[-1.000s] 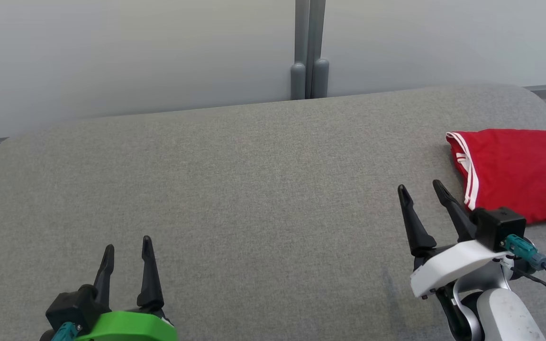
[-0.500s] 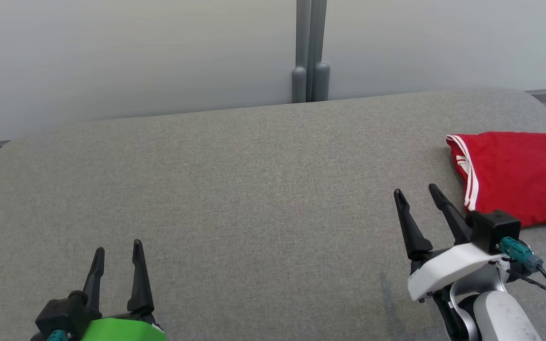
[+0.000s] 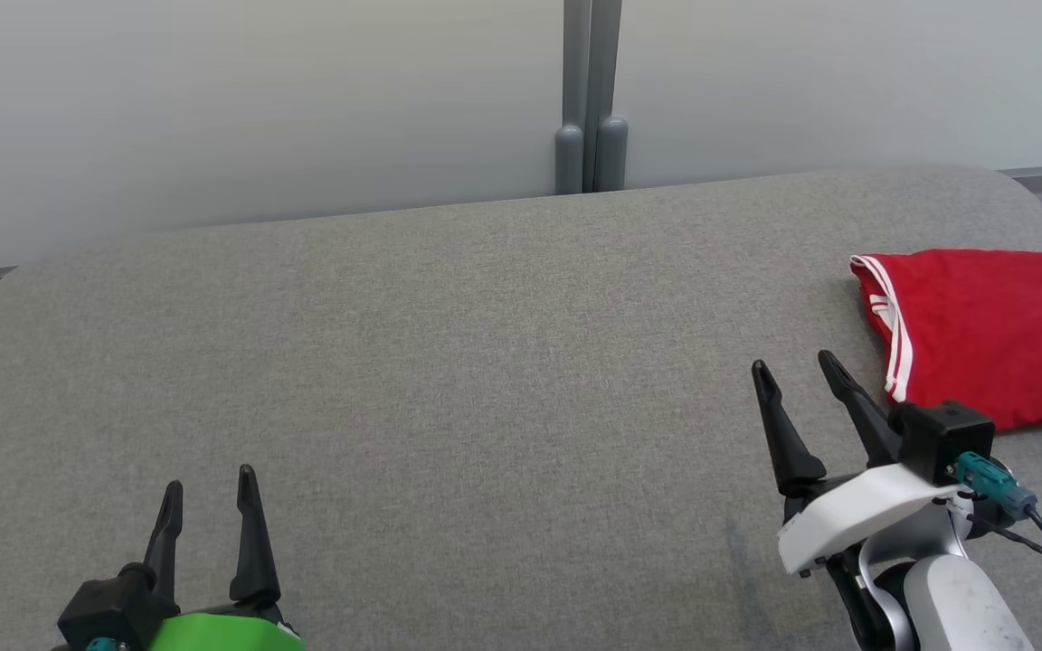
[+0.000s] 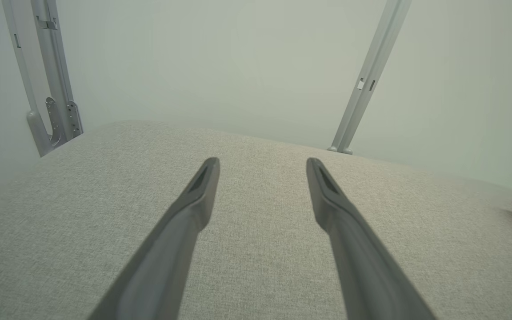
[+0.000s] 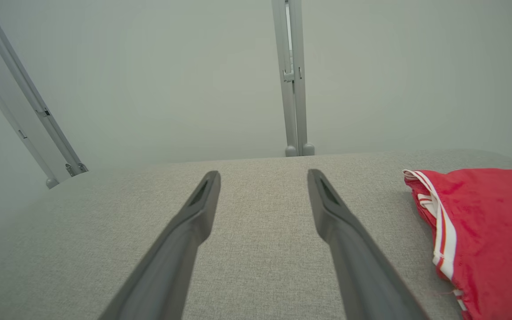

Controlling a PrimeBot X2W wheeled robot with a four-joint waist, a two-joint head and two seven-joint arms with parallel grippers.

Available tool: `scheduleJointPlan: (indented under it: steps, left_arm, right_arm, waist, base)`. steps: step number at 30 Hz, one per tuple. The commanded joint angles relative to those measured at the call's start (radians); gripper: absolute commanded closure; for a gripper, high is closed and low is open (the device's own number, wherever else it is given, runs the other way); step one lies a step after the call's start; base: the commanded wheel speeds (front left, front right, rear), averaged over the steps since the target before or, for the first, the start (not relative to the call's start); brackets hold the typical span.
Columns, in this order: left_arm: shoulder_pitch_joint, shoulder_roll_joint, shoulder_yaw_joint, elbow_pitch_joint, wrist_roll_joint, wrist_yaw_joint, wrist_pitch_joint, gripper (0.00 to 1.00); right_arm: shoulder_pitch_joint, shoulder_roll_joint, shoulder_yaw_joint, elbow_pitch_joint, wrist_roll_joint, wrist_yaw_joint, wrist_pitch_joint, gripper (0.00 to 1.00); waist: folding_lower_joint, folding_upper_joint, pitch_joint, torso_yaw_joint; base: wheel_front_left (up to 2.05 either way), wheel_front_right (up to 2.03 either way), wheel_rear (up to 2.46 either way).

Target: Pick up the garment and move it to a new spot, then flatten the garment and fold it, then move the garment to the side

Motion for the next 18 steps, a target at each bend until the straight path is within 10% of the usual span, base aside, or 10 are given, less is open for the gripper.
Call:
scheduleJointPlan:
  steps: [1, 17, 18]
  left_arm:
    - [0.008, 0.001, 0.005, 0.004, 0.008, -0.003, -0.005, 0.00]
    - [0.008, -0.008, 0.028, 0.016, 0.052, -0.017, -0.005, 0.00]
    - [0.000, -0.009, 0.022, 0.022, 0.041, -0.014, 0.000, 1.00]
  right_arm:
    - [0.004, -0.002, -0.002, -0.001, 0.002, -0.001, -0.004, 0.00]
    - [-0.003, -0.002, -0.002, -0.002, 0.007, -0.001, -0.001, 0.00]
    - [0.001, 0.000, -0.001, 0.002, 0.009, 0.000, 0.000, 1.00]
  waist:
    - [0.0000, 0.0000, 0.000, 0.000]
    - [0.0000, 0.0000, 0.005, 0.003]
    - [0.0000, 0.0000, 0.005, 0.003]
  base:
    - [0.00, 0.00, 0.00]
    - [0.00, 0.00, 0.00]
    - [0.00, 0.00, 0.00]
